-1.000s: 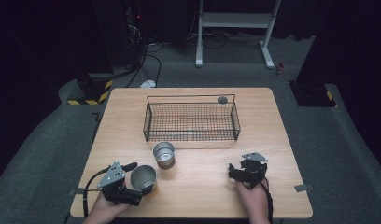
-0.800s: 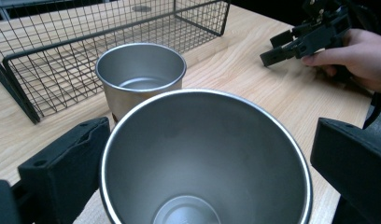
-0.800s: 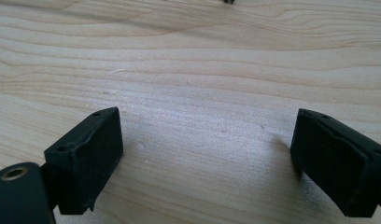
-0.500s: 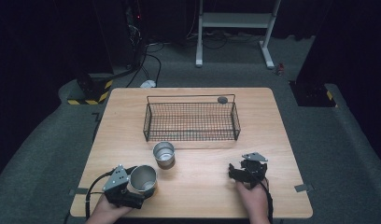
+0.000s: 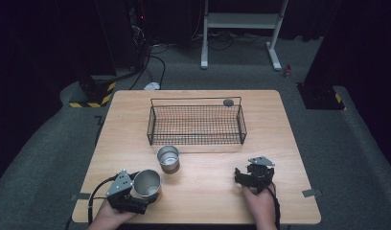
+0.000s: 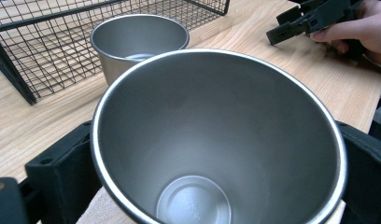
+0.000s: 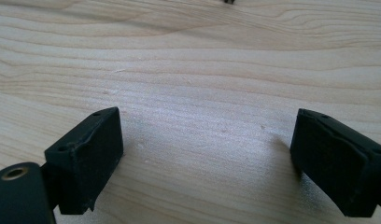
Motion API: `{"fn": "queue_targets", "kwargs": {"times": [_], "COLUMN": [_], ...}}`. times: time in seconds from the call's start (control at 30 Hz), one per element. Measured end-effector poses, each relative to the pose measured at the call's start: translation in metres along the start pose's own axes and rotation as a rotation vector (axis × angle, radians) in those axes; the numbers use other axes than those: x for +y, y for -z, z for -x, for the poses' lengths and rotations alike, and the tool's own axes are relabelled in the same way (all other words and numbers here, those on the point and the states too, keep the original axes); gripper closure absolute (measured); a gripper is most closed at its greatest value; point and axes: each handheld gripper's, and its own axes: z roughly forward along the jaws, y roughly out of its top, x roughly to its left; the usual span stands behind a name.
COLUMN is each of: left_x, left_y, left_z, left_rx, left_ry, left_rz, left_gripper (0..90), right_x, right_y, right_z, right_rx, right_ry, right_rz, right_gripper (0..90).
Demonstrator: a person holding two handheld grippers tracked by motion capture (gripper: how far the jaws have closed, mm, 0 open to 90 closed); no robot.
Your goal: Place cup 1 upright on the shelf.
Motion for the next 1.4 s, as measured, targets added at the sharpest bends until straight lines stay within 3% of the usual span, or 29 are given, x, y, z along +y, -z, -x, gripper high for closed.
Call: {"fn": "queue_targets", "kwargs": {"times": [0.37, 0.67, 1.4], "left_x": [-0.0048, -0.0048, -0.004], "left_y": [0.0, 0.0008, 0.0067], "left_z": [-0.0022, -0.0029, -0.01], "left_rx": [-0.011, 0.002, 0.035], "left_ry": [-0.021, -0.035, 0.003], "left_rz": [0.018, 0.026, 0.072], "left_gripper": [12.1, 13.1, 13.4], "right_x": [0.0, 0.0, 0.0], "right_y": [0.0, 0.0, 0.0], "right_z": [0.0, 0.0, 0.0001], "right_rx": [0.0, 0.0, 0.0], "right_ry": [0.0, 0.0, 0.002], "right_rz": [0.0, 0.0, 0.001], "right_gripper": [9.4, 9.3, 9.4]}}
